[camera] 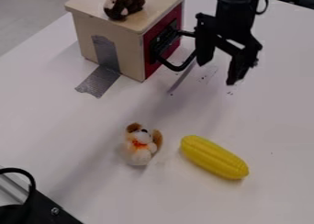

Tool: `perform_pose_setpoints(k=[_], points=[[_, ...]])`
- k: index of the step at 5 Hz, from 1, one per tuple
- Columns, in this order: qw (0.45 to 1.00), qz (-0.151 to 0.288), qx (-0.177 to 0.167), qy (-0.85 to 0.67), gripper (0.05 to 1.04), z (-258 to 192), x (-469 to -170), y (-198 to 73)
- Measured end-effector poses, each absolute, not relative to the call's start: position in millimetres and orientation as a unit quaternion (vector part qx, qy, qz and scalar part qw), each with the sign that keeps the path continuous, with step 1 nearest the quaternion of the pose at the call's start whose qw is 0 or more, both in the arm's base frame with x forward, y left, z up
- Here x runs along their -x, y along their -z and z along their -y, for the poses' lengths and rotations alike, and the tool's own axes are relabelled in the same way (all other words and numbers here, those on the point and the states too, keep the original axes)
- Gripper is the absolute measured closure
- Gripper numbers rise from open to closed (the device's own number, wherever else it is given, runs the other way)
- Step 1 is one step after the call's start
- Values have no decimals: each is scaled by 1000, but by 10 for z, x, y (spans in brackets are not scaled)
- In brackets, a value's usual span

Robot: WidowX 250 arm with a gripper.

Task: Take the yellow corn toy and put it on top right side

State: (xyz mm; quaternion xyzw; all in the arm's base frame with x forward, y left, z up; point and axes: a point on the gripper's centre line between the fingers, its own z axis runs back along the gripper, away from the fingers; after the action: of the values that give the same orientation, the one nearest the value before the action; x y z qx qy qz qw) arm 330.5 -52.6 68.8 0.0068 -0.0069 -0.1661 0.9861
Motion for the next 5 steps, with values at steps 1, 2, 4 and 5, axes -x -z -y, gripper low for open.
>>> perform_pose_setpoints(k=[1,2,4,5], points=[[972,28,13,233,87,784,-3058,-763],[948,53,44,312,87,1005,-2877,-773],[901,55,38,428,87,1018,-2684,-564],[888,33,47,456,87,998,-2681,-315]])
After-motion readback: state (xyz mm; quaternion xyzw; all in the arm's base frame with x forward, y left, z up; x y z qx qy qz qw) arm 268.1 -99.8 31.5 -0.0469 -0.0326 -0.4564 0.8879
